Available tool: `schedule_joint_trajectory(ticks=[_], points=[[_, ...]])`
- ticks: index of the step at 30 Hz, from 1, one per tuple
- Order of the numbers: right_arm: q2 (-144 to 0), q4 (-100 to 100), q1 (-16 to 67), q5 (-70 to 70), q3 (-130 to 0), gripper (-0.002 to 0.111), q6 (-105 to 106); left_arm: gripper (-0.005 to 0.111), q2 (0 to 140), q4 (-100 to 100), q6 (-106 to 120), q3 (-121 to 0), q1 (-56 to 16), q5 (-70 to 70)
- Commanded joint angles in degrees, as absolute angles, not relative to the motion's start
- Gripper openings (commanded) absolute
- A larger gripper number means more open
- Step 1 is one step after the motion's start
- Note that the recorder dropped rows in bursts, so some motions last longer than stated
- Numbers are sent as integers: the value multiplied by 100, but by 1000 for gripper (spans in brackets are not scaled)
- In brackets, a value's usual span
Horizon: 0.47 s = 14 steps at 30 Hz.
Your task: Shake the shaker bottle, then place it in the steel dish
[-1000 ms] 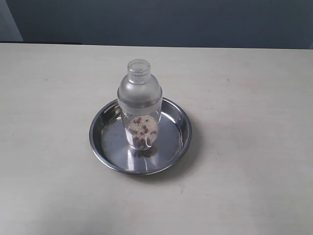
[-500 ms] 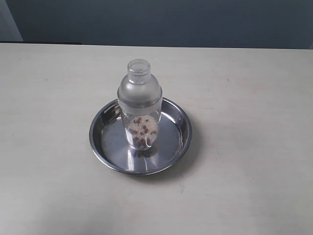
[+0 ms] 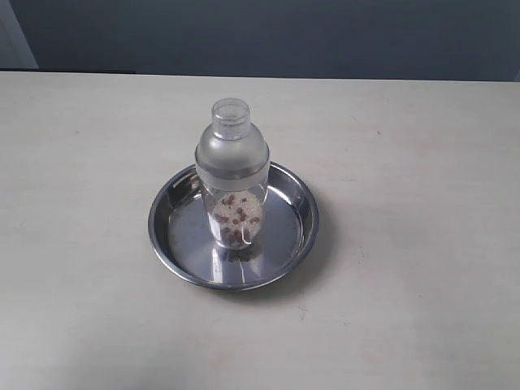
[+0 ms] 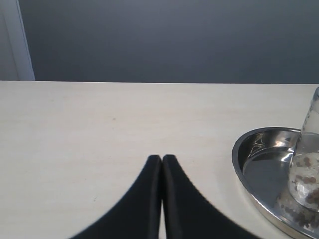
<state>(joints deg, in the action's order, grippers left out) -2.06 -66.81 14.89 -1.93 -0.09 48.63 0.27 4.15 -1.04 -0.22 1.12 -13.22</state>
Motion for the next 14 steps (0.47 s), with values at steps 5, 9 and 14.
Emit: schedule_joint_trajectory(ticks=[5,9,14], points=[[-195,-6673,1472,-194,0,-1,4884,0,0,415,-98,0,119,-1281],[-195,-6673,1472,-194,0,-1,4884,0,0,404,-98,0,119,-1281],[-195,-6673,1472,-223,0,-1,4884,0,0,404,-98,0,119,-1281]])
